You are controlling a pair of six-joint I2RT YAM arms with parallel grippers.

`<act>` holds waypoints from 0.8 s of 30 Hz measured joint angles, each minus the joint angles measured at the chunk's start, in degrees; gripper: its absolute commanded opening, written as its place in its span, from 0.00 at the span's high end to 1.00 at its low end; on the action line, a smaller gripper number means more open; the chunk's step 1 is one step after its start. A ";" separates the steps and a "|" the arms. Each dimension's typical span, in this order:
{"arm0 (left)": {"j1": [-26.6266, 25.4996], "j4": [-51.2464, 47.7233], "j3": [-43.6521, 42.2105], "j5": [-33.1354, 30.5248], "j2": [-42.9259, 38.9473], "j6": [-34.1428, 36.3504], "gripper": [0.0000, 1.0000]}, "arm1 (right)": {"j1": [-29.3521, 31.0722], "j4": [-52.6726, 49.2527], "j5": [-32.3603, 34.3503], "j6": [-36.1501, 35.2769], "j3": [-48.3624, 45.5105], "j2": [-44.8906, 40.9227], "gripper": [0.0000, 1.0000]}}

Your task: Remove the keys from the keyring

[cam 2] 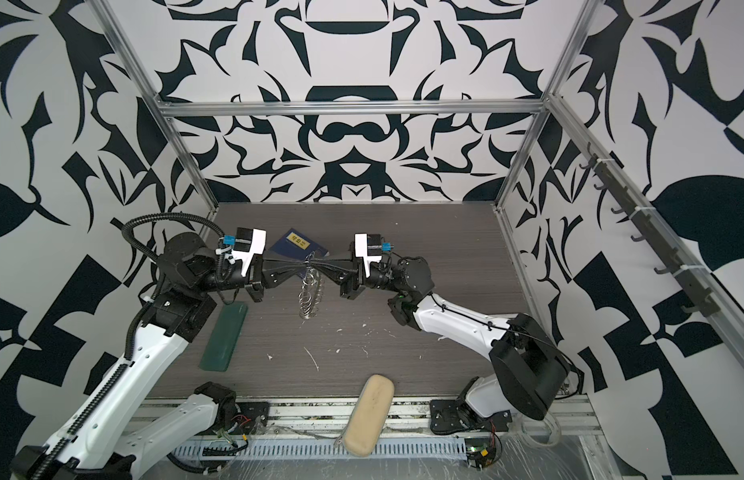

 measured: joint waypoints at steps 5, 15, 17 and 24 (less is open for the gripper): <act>0.09 -0.11 -0.26 -0.04 -0.76 0.70 1.00 | 0.00 0.24 0.72 0.15 -0.15 -0.26 0.73; 0.68 -0.52 -0.44 0.00 -1.03 1.16 1.00 | -1.51 -3.13 3.08 -2.51 -6.97 -8.17 0.72; 0.70 -0.55 -0.44 0.00 -1.03 1.18 1.00 | -1.57 -5.88 3.08 -4.33 -7.65 -9.86 0.72; 0.74 -0.55 -0.44 0.04 -1.01 1.14 1.00 | -1.46 -15.10 3.08 -10.19 -7.82 -11.34 0.68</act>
